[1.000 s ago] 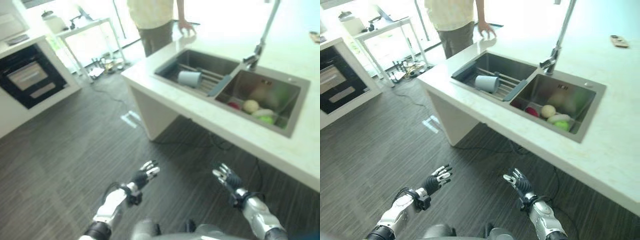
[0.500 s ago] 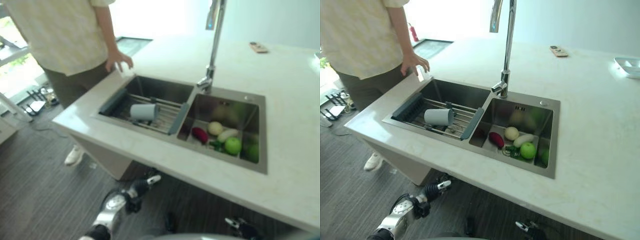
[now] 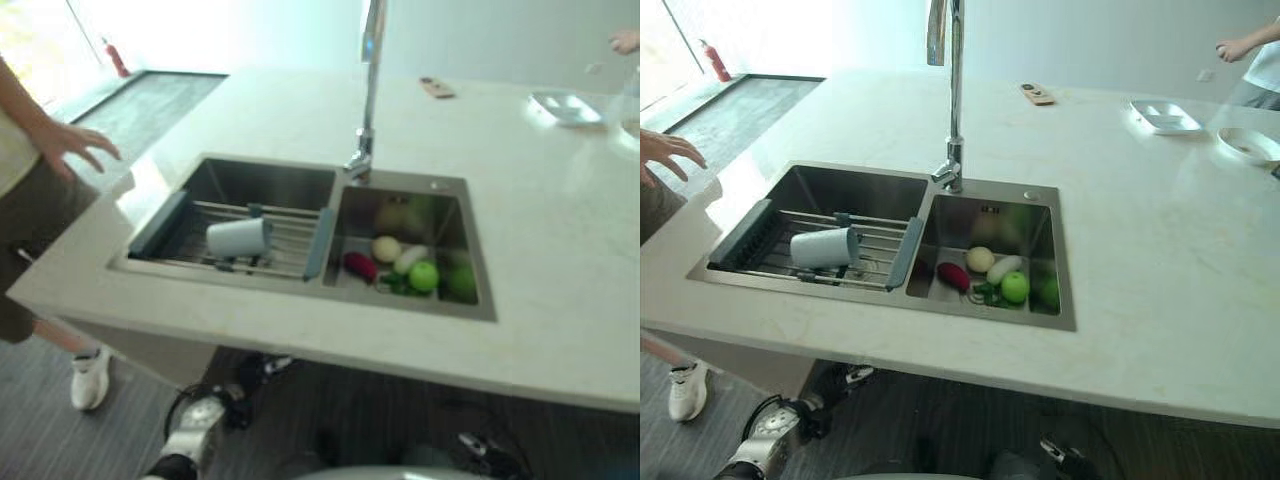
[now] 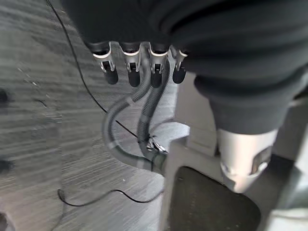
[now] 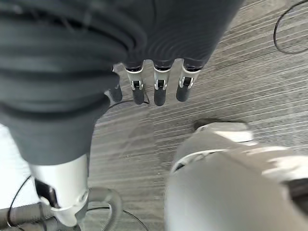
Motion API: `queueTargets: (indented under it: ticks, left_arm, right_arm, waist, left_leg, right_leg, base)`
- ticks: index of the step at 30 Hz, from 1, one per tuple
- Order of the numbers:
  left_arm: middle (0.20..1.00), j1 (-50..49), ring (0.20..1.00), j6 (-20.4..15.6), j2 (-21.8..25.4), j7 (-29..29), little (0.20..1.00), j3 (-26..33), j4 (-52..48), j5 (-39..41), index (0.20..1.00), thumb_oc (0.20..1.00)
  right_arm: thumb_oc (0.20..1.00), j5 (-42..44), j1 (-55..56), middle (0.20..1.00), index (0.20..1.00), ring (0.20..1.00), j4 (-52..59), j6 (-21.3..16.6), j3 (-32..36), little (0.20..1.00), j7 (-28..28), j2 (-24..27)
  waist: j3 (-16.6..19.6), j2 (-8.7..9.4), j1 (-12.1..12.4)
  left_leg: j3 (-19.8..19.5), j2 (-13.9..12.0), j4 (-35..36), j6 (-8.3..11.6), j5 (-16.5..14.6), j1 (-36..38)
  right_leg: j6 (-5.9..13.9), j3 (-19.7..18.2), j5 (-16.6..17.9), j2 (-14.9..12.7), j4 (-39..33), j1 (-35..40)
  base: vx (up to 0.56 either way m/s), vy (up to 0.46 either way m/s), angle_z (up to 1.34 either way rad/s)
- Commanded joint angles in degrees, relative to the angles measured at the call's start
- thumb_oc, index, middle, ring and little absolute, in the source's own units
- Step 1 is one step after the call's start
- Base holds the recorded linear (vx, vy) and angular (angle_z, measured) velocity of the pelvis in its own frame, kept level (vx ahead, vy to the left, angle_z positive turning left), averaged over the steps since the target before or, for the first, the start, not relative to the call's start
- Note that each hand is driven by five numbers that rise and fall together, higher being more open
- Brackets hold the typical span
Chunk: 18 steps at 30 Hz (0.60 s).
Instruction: Place the dishes in the dishwasher.
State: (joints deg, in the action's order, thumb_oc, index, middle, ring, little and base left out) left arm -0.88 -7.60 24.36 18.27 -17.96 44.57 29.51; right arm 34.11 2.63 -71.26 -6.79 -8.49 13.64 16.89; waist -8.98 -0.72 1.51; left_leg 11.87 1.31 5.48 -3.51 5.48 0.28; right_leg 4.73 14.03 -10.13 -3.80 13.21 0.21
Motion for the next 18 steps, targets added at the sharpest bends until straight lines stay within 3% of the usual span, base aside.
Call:
queueTargets:
  ticks: [1,2,3,5,6,7,10,14,16,17,18]
  left_arm:
    - [1.0,2.4,1.0,-3.7,-1.2,1.3,1.0,-1.0,2.1,-6.9,1.0,1.0]
    - [1.0,2.2,1.0,-3.6,-1.2,1.3,1.0,-1.4,2.0,-8.2,1.0,1.0]
    - [1.0,2.2,1.0,-4.1,-1.1,2.1,1.0,-2.4,2.5,-10.6,1.0,1.0]
    - [1.0,2.4,1.0,-6.1,-1.5,2.9,1.0,-3.7,4.9,-11.5,1.0,1.0]
    - [1.0,2.8,1.0,-7.5,-2.3,2.9,1.0,-4.7,7.6,-12.9,1.0,1.0]
    - [1.0,3.1,1.0,-8.1,-2.5,2.9,1.0,-5.4,8.5,-13.6,1.0,1.0]
    - [1.0,6.7,1.0,-8.4,-2.6,2.2,1.0,-9.7,10.4,-14.8,1.0,1.0]
    - [1.0,7.4,1.0,-8.0,-1.0,2.3,1.0,-11.5,11.0,-15.7,1.0,1.0]
    - [1.0,6.3,1.0,-7.9,-0.3,2.5,1.0,-10.4,11.4,-14.5,1.0,1.0]
    - [1.0,5.1,1.0,-8.2,-0.1,2.5,1.0,-8.8,12.0,-14.5,1.0,1.0]
    - [1.0,4.8,1.0,-8.4,0.1,2.5,1.0,-8.4,12.4,-14.6,1.0,1.0]
  right_arm:
    - [1.0,-3.0,-1.2,1.0,1.0,1.0,0.9,-1.3,-1.2,1.0,0.8,2.8]
    - [1.0,-3.0,-1.1,1.0,1.0,1.0,1.0,-1.2,-1.3,1.0,0.2,3.3]
    - [1.0,-1.6,-1.6,1.0,1.0,1.0,0.8,-0.5,-1.2,1.0,-0.5,4.2]
    - [1.0,-1.4,-2.9,1.0,1.0,1.0,-0.4,0.2,-0.3,1.0,-0.3,5.2]
    - [1.0,-2.4,-4.1,1.0,1.0,1.0,-1.3,0.1,-0.8,1.0,-0.2,5.6]
    - [1.0,-2.5,-4.7,1.0,1.0,1.0,-1.5,0.2,-0.9,1.0,-0.3,5.7]
    - [1.0,-1.1,-6.8,1.0,1.0,1.0,-1.3,-0.1,0.1,1.0,-1.8,6.2]
    - [1.0,-2.0,-6.3,1.0,1.0,1.0,-0.1,-0.4,1.6,1.0,-1.0,6.3]
    - [1.0,-1.6,-5.9,1.0,1.0,1.0,0.1,0.3,1.6,1.0,-0.8,5.6]
    - [1.0,-2.5,-5.9,1.0,1.0,1.0,0.0,0.0,1.2,1.0,-0.6,4.5]
    - [1.0,-2.7,-5.9,1.0,1.0,1.0,-0.1,-0.3,0.8,1.0,-0.5,4.1]
  waist:
    - [-1.2,-0.3,-1.4]
    - [-1.6,-0.09,-1.3]
    - [-2.2,0.2,-0.9]
    - [-2.2,0.41,-0.7]
    - [-1.8,0.56,-0.1]
    - [-1.7,0.45,-0.1]
    - [-2.6,-1.01,-1.9]
    - [-3.9,-0.44,-2.0]
    - [-3.8,-0.44,-1.3]
    - [-3.4,-0.52,-0.1]
    - [-3.3,-0.56,0.2]
  left_leg:
    - [-3.1,2.3,-9.5,0.59,-7.9,3.3]
    - [-4.0,2.4,-12.7,1.18,-8.3,2.0]
    - [-5.6,0.9,-15.3,2.26,-8.0,0.0]
    - [-9.7,-2.0,-13.9,3.34,-7.0,-0.3]
    - [-14.9,-3.4,-11.7,3.77,-6.7,1.0]
    - [-15.7,-4.0,-10.9,3.89,-6.7,1.5]
    - [-11.0,-7.2,-8.3,4.72,-5.3,1.5]
    - [-8.7,-4.6,-9.7,3.49,-7.8,1.1]
    - [-6.7,-4.4,-9.0,3.19,-8.1,1.9]
    - [-3.9,-4.9,-7.6,2.82,-7.6,2.5]
    - [-3.2,-5.0,-7.2,2.66,-7.5,2.6]
  right_leg:
    - [-0.2,-1.7,8.9,0.5,-5.3,0.8]
    - [-0.54,-2.4,9.0,0.3,-6.2,1.5]
    - [-0.83,-3.3,9.0,-0.2,-6.8,2.3]
    - [-0.65,-5.7,9.0,-0.9,-6.9,2.5]
    - [-0.24,-8.3,9.0,-1.5,-6.9,2.5]
    - [0.0,-8.9,8.8,-1.8,-6.4,2.1]
    - [1.61,-6.9,8.2,-5.0,-1.9,-2.4]
    - [5.08,-7.1,13.2,-10.8,-5.0,-2.2]
    - [5.43,-5.0,14.1,-11.5,-4.7,-2.4]
    - [5.67,-1.4,13.7,-10.8,-2.5,-2.8]
    - [5.53,-0.5,12.8,-10.0,-1.8,-2.7]
  base:
    - [-0.04,0.043,0.29]
    - [-0.06,0.148,0.25]
    - [-0.06,0.234,0.0]
    - [-0.03,0.409,-0.33]
    - [0.0,0.474,-0.5]
    - [-0.07,0.548,-0.77]
    - [-0.17,0.457,-0.84]
    - [-0.05,0.343,0.21]
    - [0.03,0.144,-0.19]
    - [0.0,0.073,-0.59]
    - [-0.01,0.039,-1.02]
